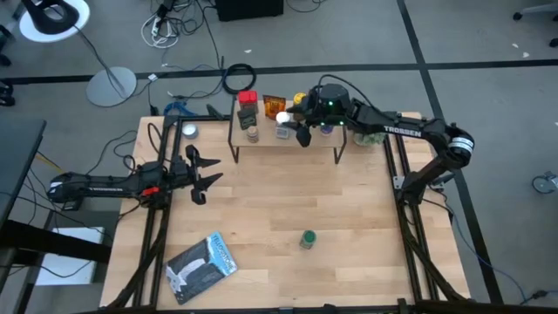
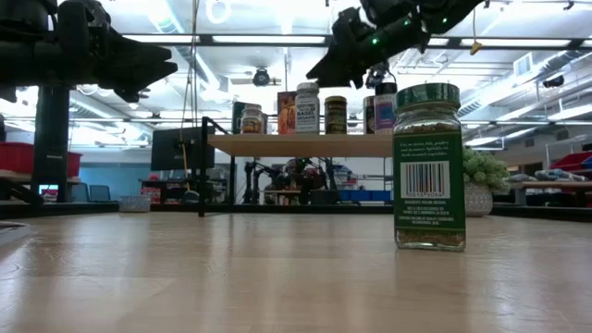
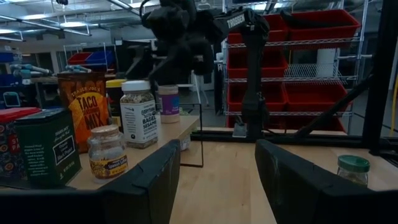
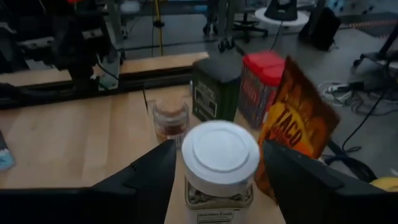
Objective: Shelf spices
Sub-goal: Put the white seasoning bottle on the shelf
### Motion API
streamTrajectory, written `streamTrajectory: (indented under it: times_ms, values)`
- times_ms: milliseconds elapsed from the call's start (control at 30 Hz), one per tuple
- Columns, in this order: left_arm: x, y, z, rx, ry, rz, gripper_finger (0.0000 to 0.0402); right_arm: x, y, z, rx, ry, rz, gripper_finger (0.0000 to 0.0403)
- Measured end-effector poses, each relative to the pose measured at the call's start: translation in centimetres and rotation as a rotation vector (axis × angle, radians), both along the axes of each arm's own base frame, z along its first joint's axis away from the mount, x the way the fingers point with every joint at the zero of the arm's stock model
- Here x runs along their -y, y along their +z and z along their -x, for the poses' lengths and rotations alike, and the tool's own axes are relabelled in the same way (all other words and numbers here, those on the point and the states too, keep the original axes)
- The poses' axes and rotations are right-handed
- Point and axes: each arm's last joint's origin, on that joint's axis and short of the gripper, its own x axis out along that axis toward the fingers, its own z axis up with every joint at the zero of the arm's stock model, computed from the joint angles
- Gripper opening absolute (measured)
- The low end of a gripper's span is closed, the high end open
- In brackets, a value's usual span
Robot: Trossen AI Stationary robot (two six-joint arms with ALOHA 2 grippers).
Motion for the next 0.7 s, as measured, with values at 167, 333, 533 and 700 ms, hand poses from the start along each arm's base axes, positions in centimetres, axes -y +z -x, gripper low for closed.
streamTrajectory:
  times_ms: [167,333,533,700]
  values:
    - [0.0,0.0,0.0,-0.001,0.000,0.000,0.0214,-1.1,2.3,1.6,0.055,-0.013,-0.016,0.0234]
    - [0.0,0.0,0.0,-0.001,0.000,0.000,0.0214,-3.9,2.6,3.3,-0.092,-0.090,-0.031,0.0193]
    - [0.0,0.0,0.0,-0.001,0.000,0.000,0.0214,-9.3,1.3,2.5,-0.274,-0.081,0.025,0.0050]
    - [0.0,0.0,0.0,0.000,0.000,0.000,0.0214,-13.5,-2.4,-0.2,-0.243,-0.161,0.125,0.0014]
